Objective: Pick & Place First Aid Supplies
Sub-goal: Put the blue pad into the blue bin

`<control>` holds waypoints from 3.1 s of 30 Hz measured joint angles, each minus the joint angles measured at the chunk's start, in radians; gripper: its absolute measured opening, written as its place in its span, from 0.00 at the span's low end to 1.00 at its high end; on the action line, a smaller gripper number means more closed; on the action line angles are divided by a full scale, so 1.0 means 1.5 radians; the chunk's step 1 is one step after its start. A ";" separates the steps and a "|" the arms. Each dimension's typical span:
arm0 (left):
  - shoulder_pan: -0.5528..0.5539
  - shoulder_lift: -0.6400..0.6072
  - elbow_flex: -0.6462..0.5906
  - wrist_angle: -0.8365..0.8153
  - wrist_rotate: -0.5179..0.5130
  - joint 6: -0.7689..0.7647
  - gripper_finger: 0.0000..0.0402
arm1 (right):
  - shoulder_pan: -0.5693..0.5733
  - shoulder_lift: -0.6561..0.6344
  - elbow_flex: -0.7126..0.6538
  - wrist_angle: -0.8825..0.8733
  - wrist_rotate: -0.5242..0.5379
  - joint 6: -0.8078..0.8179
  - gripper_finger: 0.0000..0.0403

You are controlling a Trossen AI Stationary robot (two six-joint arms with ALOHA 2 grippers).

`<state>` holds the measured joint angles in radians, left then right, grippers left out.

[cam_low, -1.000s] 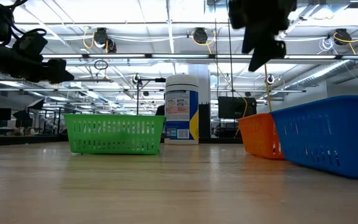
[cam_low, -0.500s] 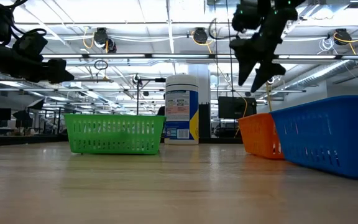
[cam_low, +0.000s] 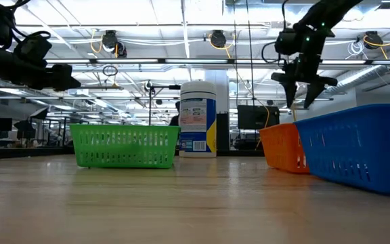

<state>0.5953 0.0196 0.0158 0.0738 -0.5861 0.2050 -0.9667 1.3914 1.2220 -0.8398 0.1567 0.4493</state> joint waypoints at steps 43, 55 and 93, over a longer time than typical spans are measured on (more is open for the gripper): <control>0.000 0.000 0.000 0.000 0.000 0.000 0.76 | -0.061 0.319 0.048 -0.038 -0.072 0.001 0.62; 0.000 0.000 0.000 0.000 0.000 0.000 0.76 | -0.060 0.321 0.005 0.045 -0.073 -0.028 0.60; 0.000 0.000 0.000 0.000 0.000 0.000 0.76 | 0.014 0.203 0.214 -0.346 -0.123 -0.029 0.01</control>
<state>0.5951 0.0195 0.0158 0.0738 -0.5861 0.2050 -0.9461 1.6955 1.5434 -1.3587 -0.0281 0.4062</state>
